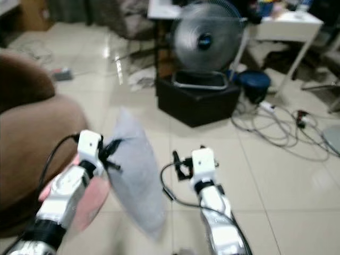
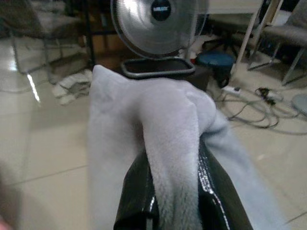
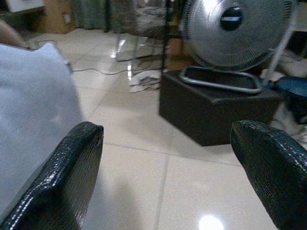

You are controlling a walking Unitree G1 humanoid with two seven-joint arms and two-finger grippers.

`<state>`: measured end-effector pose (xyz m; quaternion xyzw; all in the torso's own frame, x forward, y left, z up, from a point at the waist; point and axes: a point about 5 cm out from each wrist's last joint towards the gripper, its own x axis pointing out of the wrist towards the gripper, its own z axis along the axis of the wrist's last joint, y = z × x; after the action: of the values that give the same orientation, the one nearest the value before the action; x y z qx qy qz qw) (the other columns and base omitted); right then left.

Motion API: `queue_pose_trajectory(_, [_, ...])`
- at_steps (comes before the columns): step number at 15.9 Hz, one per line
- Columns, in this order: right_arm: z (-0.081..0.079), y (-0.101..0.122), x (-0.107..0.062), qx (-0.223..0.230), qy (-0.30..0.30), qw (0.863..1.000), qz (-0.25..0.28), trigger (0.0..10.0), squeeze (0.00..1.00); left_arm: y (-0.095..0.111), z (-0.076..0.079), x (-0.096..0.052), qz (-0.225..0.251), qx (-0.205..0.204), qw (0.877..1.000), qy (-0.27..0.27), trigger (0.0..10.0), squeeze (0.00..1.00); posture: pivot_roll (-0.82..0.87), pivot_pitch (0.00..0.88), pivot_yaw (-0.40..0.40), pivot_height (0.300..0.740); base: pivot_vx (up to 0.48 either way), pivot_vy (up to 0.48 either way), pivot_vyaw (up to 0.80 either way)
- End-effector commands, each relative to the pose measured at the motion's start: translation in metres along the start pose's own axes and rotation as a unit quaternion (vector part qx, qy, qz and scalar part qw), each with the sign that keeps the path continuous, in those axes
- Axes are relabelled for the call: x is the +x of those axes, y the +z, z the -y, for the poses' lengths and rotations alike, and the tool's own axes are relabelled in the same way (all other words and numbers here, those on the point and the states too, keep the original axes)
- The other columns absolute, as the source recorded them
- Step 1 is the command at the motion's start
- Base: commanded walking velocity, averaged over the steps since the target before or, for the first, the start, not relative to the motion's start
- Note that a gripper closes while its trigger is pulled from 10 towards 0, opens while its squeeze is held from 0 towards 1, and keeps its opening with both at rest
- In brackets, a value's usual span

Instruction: Move the pillow to the sofa from floor

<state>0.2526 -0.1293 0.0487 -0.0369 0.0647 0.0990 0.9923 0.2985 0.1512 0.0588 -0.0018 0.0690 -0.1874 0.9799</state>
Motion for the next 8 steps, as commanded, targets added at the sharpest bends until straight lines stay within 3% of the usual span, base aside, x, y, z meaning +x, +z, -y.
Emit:
queue_pose_trajectory(1, [0.003,-0.0001,0.0009,0.002,-0.005,1.0,0.003,10.0,0.0,0.0095,-0.0172,-0.0044,0.023,-0.002,0.999,0.034,0.0,0.0,0.02,0.0,-0.007,0.74,0.48,0.0,0.0])
queue_pose_trajectory(8, [0.0055,0.0,0.0062,-0.004,-0.001,1.0,0.004,10.0,0.0,0.0058,-0.0157,-0.0041,0.009,0.016,1.0,0.023,0.0,0.0,0.02,0.0,-0.001,0.74,0.48,0.0,0.0])
